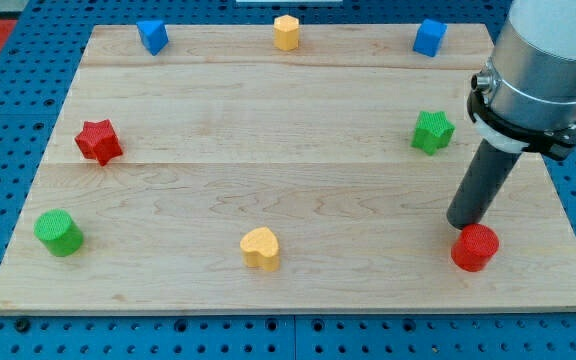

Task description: Push the green star towards the red circle

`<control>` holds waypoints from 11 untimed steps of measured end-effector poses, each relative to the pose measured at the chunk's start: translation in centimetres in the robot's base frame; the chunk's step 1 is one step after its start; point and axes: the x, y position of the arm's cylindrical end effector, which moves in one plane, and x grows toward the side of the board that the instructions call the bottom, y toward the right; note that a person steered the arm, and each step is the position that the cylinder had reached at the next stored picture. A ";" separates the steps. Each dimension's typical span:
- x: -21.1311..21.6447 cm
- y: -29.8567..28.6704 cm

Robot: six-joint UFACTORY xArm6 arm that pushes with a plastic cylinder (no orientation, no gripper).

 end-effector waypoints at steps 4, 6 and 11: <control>-12.5 4.7; -14.1 -7.9; -6.0 -3.3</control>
